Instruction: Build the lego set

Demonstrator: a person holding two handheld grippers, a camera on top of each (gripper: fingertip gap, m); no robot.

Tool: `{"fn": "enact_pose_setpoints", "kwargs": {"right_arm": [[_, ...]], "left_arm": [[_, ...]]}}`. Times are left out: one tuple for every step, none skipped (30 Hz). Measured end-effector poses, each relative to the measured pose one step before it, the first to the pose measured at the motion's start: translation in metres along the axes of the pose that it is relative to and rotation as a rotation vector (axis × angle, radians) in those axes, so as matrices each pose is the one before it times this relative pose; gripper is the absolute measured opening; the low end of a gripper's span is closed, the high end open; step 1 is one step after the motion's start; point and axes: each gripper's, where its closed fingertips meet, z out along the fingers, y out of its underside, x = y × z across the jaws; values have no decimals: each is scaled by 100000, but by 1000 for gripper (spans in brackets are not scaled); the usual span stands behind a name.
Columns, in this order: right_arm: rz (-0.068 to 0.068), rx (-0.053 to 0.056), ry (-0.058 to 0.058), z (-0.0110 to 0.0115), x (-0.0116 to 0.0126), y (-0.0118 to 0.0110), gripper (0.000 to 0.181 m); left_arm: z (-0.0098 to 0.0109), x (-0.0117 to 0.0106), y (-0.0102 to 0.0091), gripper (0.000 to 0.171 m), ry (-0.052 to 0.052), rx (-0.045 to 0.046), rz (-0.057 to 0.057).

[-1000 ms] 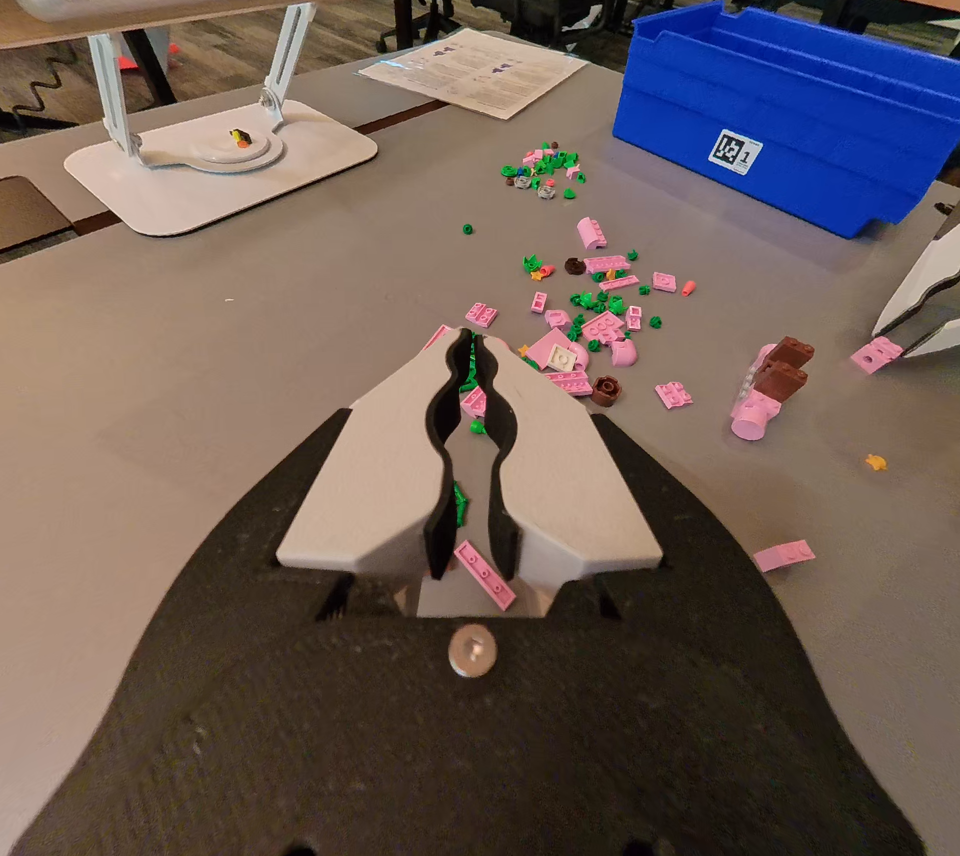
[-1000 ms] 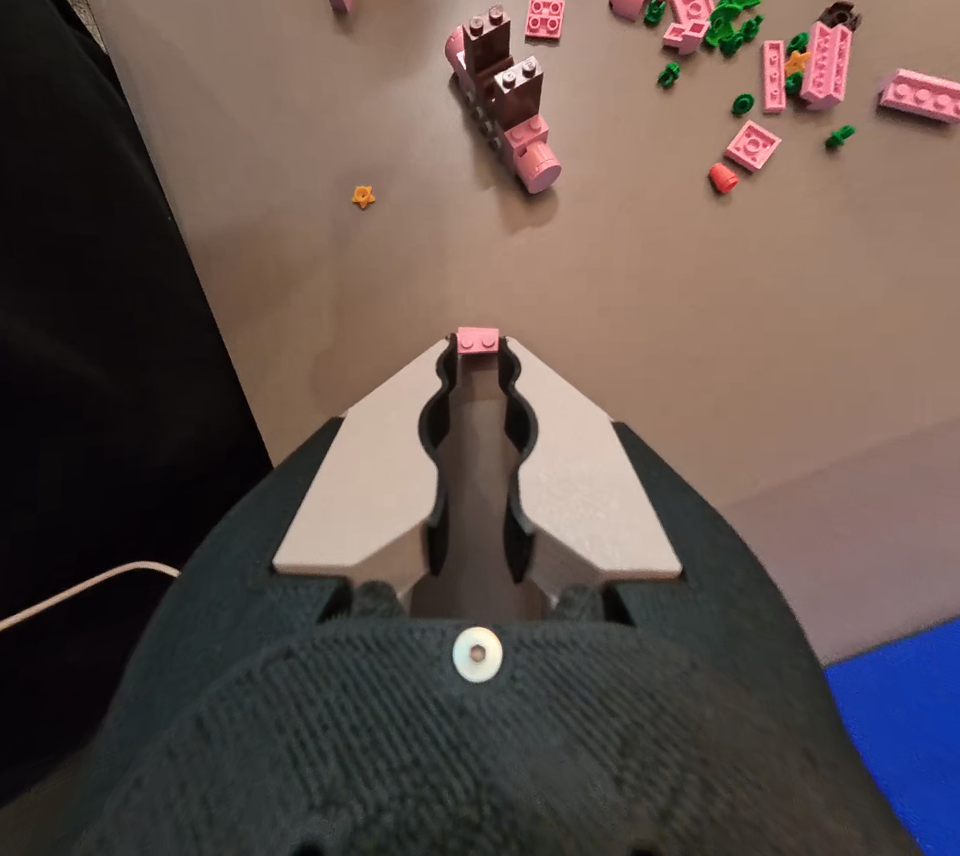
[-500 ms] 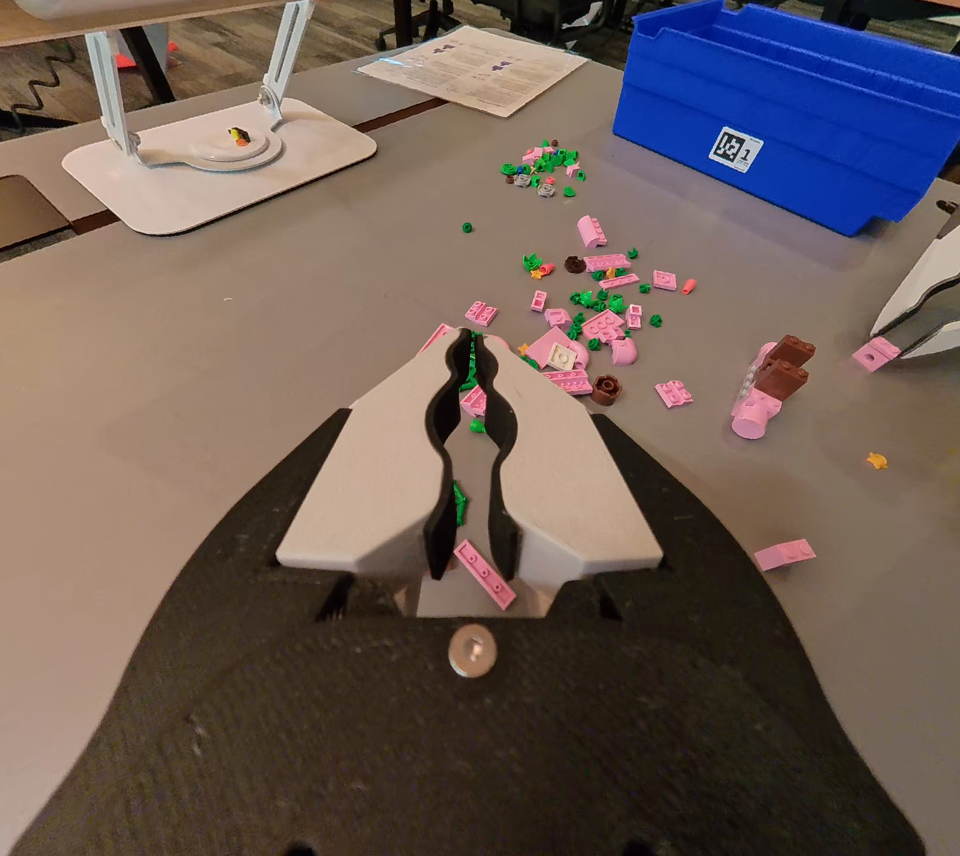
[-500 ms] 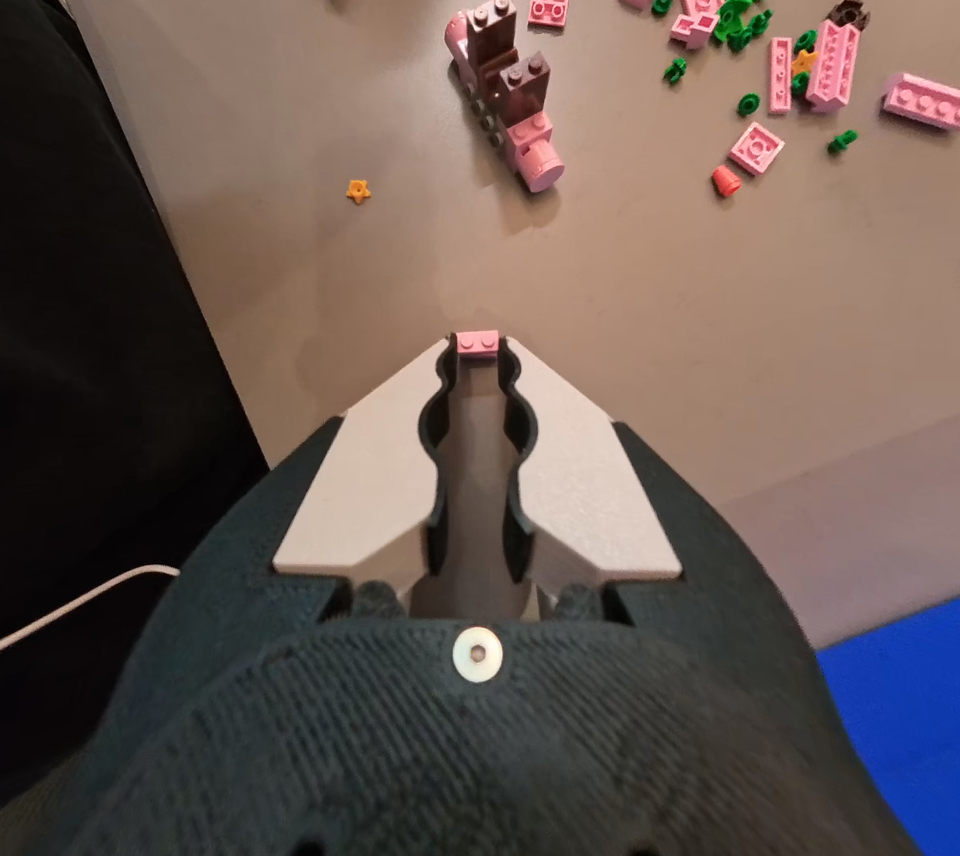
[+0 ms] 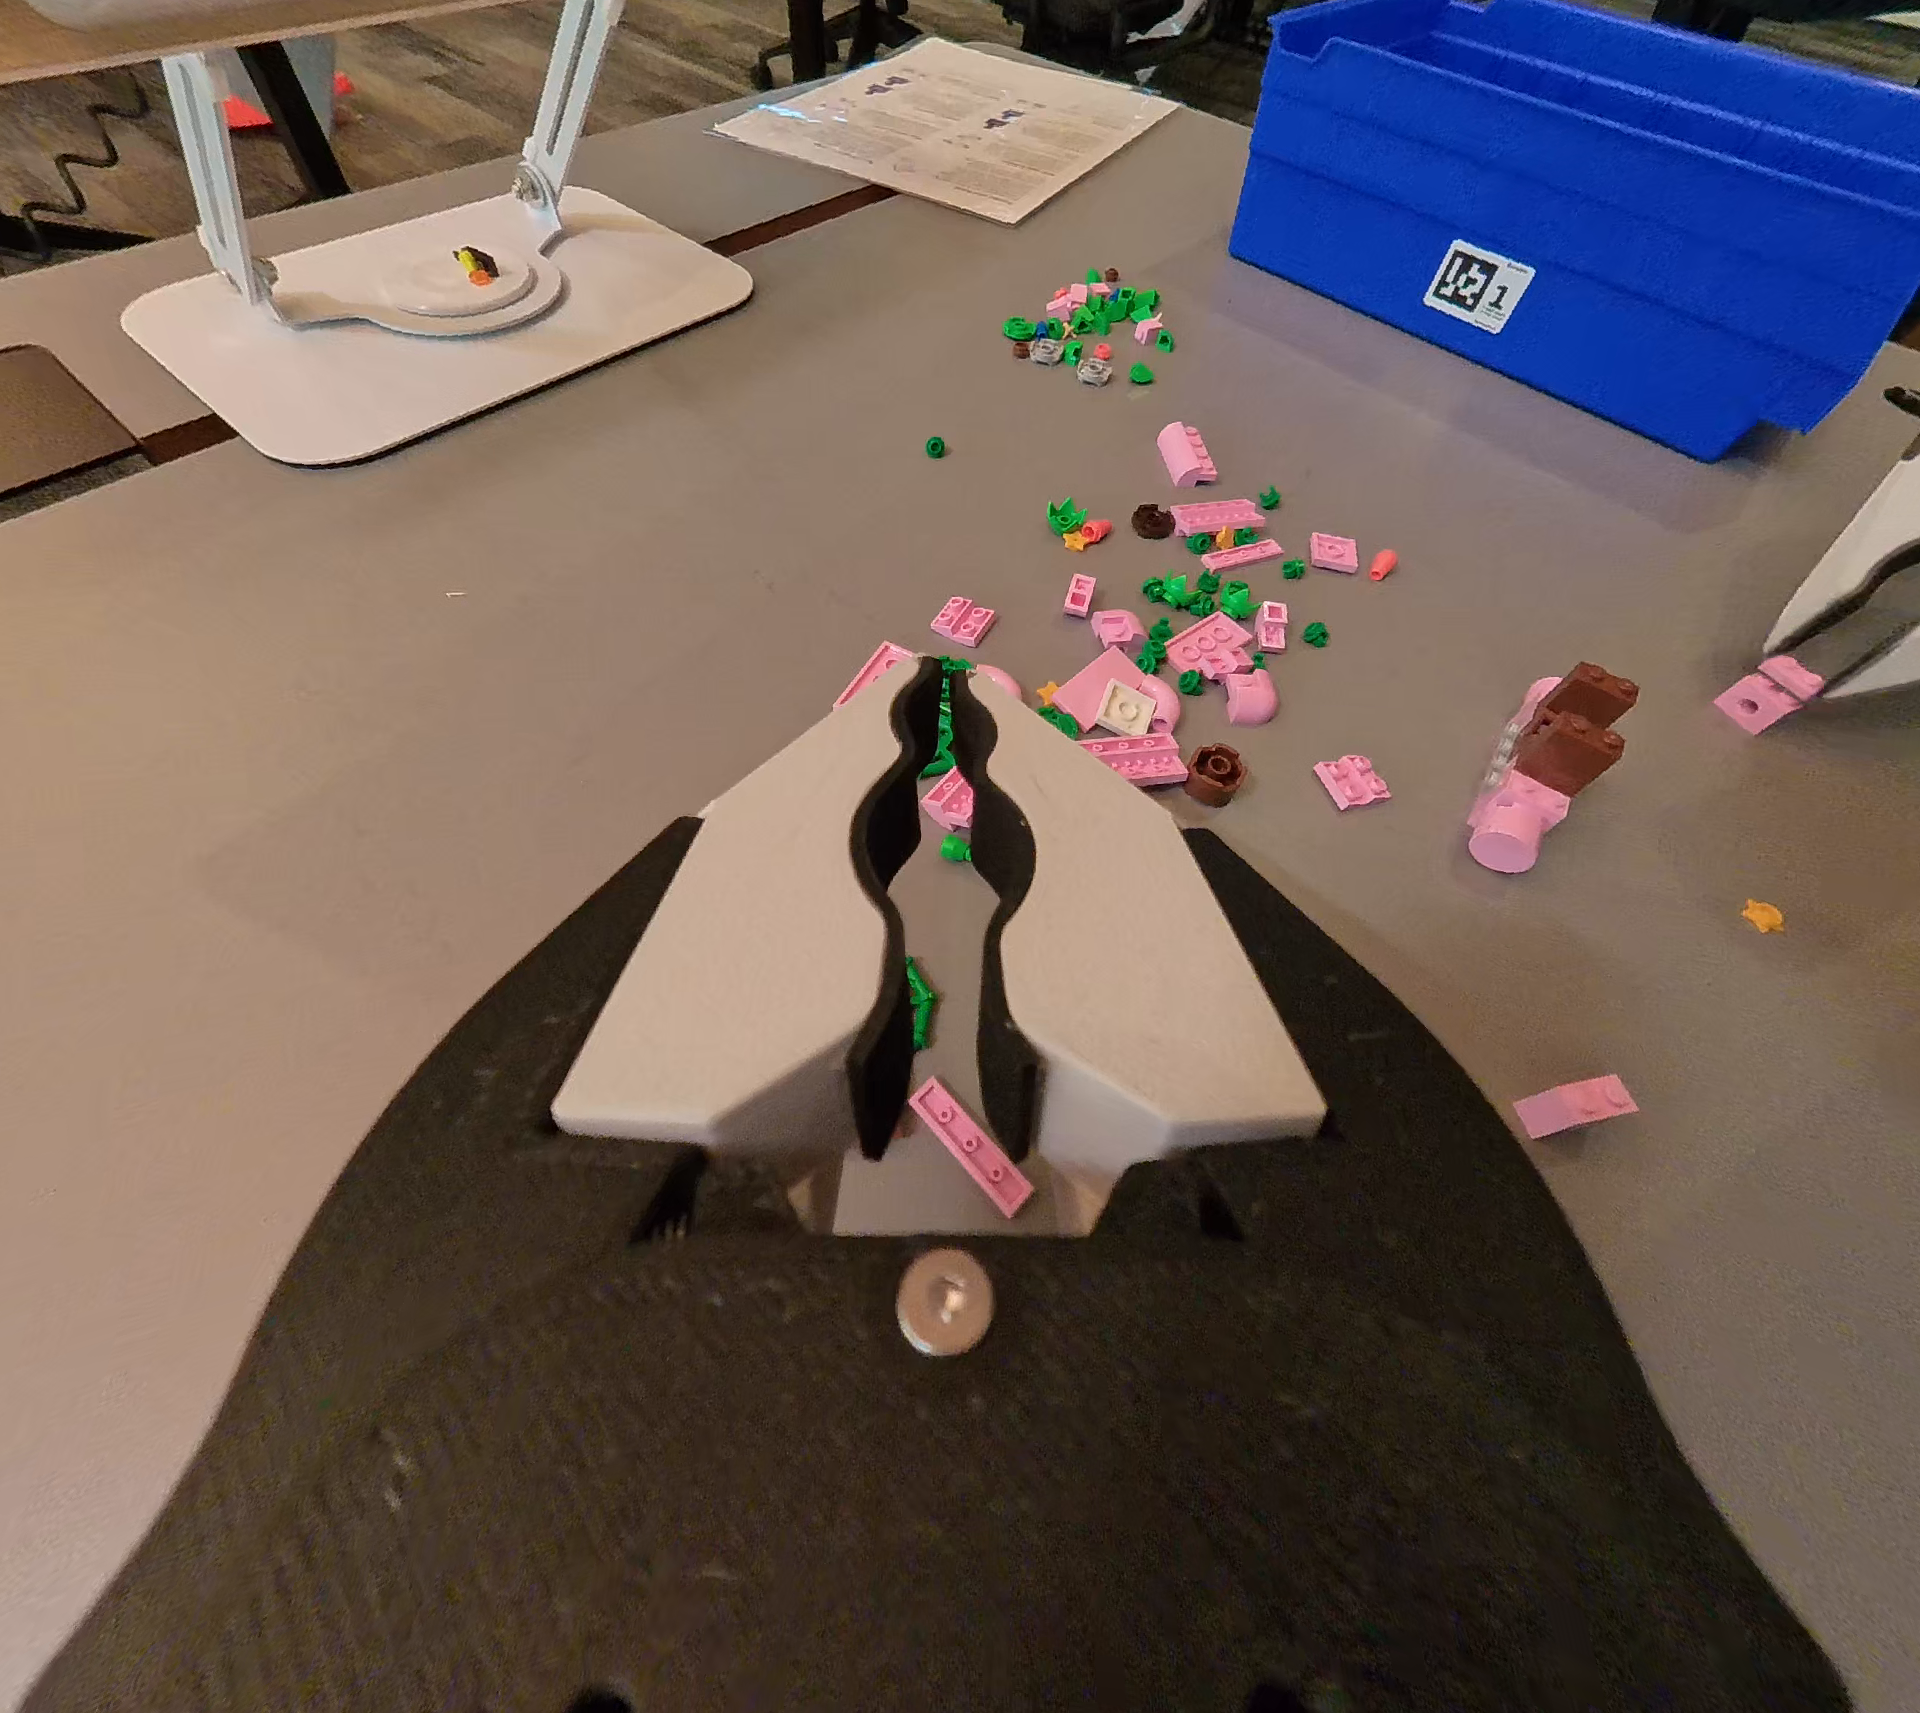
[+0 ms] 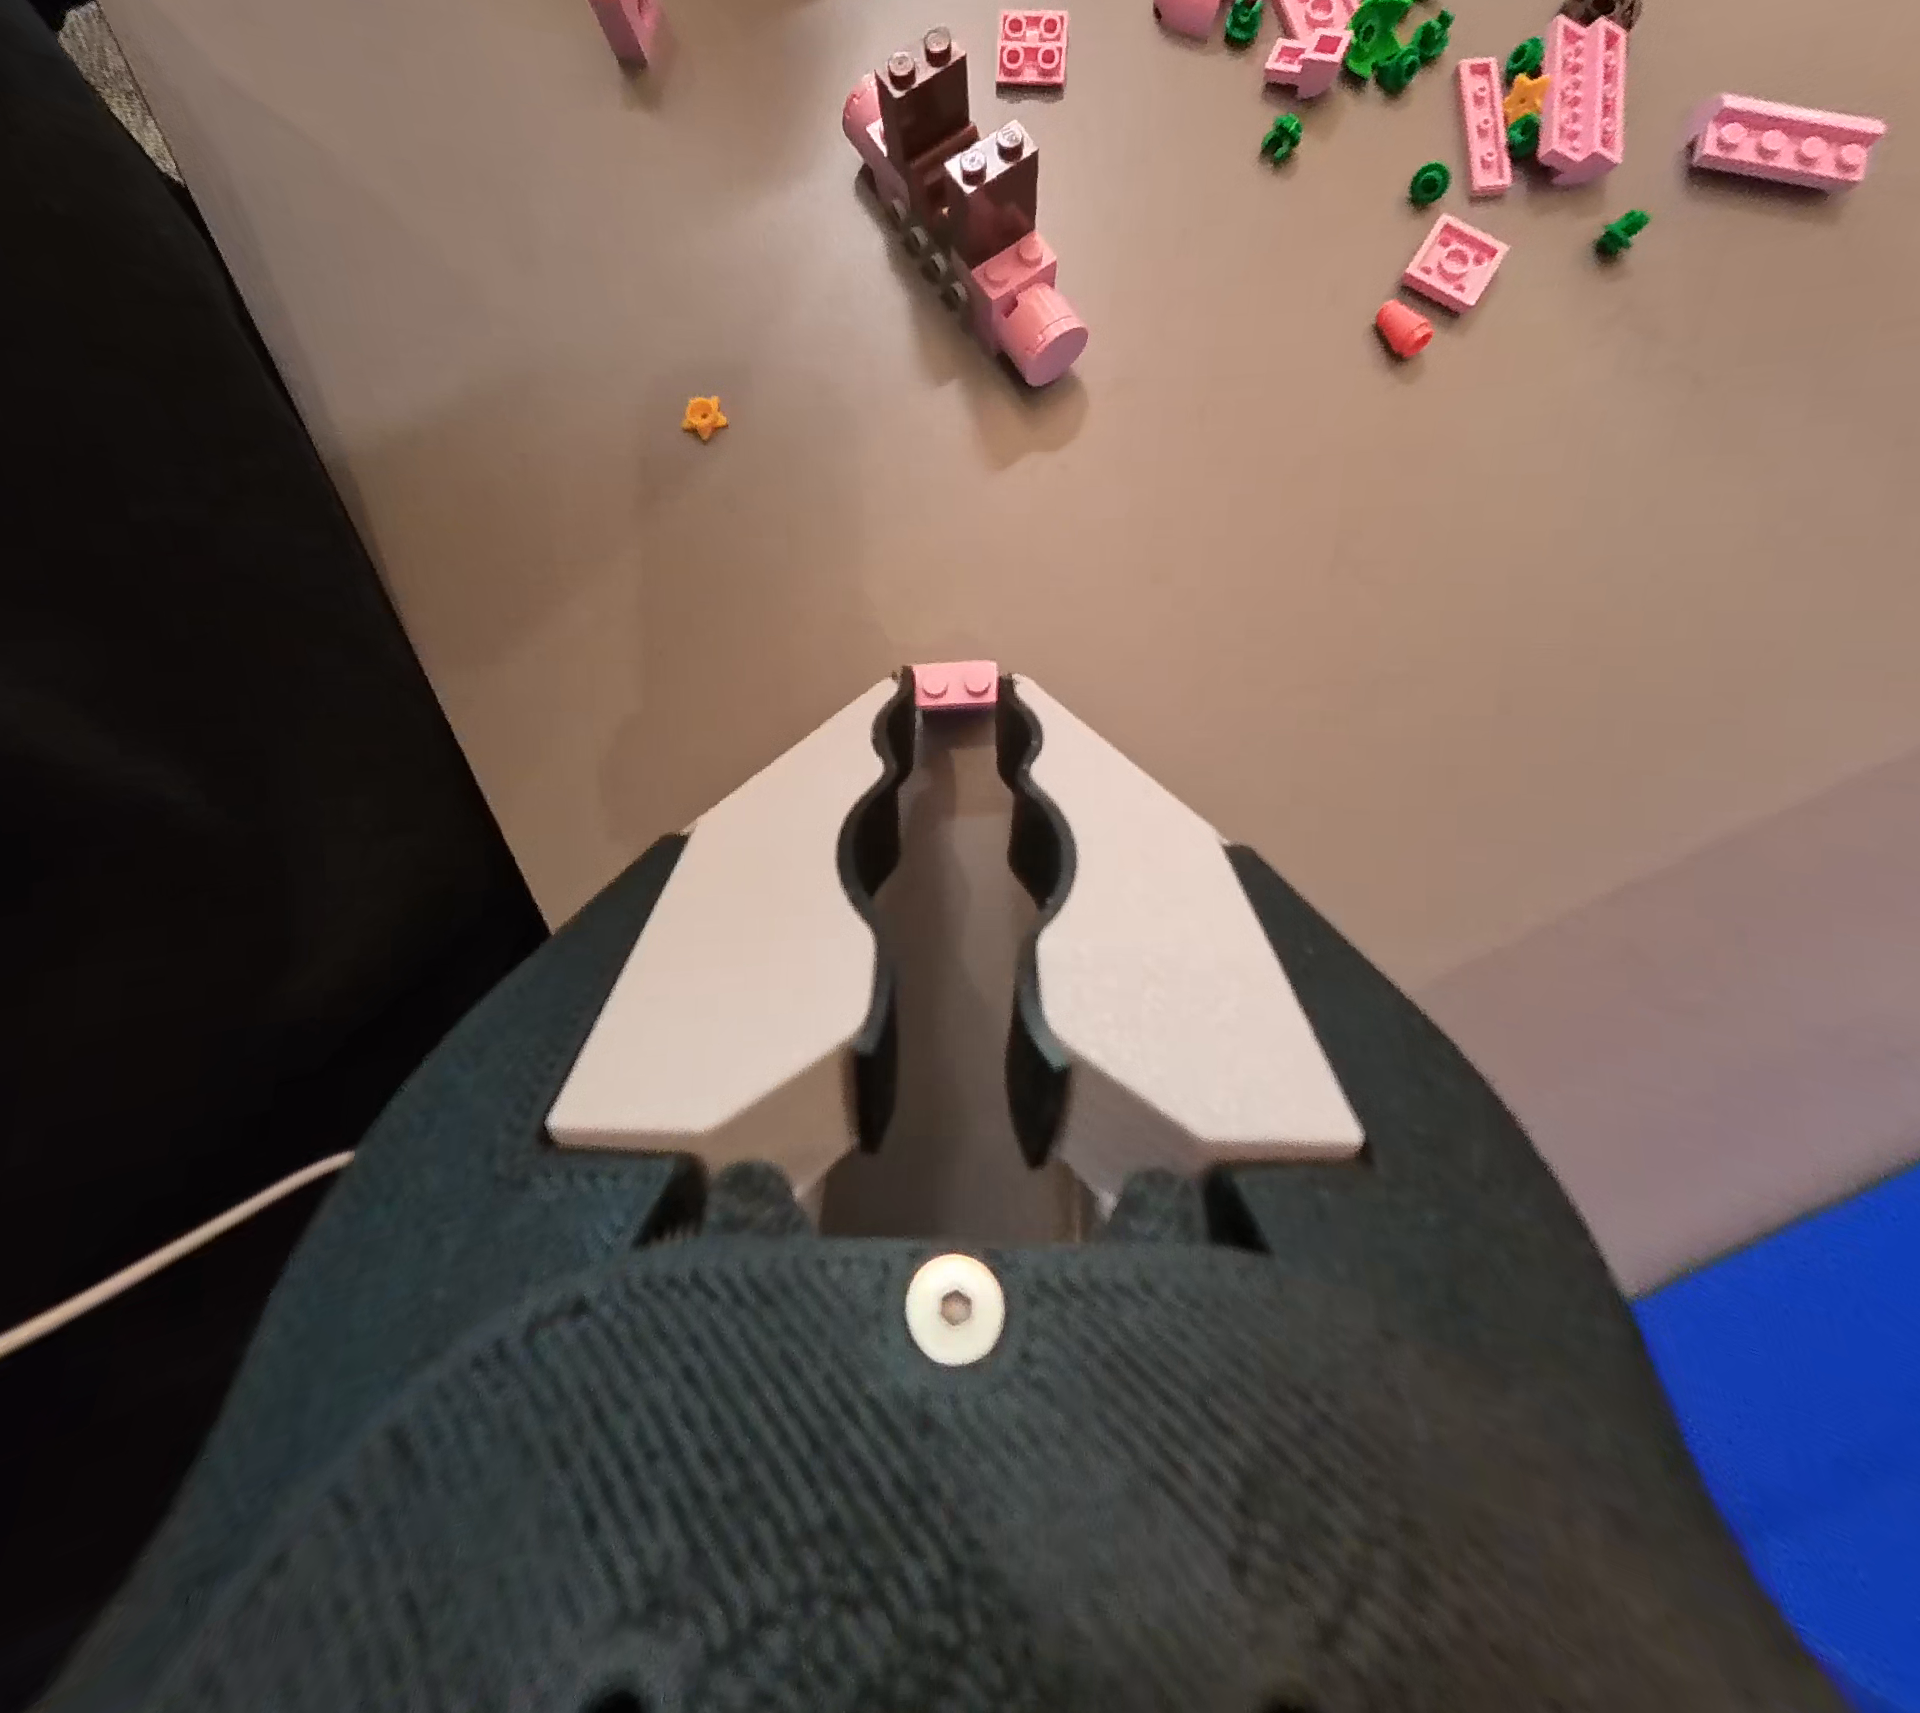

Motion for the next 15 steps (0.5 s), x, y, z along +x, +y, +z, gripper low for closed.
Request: {"fn": "enact_pose_setpoints", "kwargs": {"right_arm": [[255,316,-240,37,-50,-31,14],[115,344,-34,26,-21,-19,14],[146,56,24,35,16,31,14],[125,-291,-73,57,-12,88,14],[-126,-204,30,40,-12,90,14],[-248,451,97,9,-15,-32,14],[47,-114,-87,20,-5,13,14],[6,-102,-106,7,-6,-19,14],[-188,-162,-60,12,1,-4,14],[-257,-118,-33,22,-11,-17,14],[-293,-185,-59,31,-17,-24,14],[-378,-293,8,31,-1,-3,14],[-525,-384,71,24,-2,-3,14],[-560,-404,43,0,1,9,14],[-376,-327,-34,7,-2,11,14]], "left_arm": [[17,-4,16,0,-13,-106,34],[1,-9,22,0,-110,-91,91],[5,-16,3,0,-99,-41,95],[-3,-1,6,0,-2,-40,15],[0,11,0,0,64,3,-29],[1,5,-3,0,29,18,-11],[1,-6,15,0,-36,-37,8],[8,-4,4,0,-7,-63,-7],[4,-1,15,0,49,-54,-29],[0,4,-1,0,24,6,-11],[4,9,-1,0,-20,3,28],[-4,-9,7,0,-46,-53,30],[5,-12,13,0,-16,-46,1],[7,11,0,0,40,-21,-4],[-1,-1,2,0,-4,-11,6]]}}
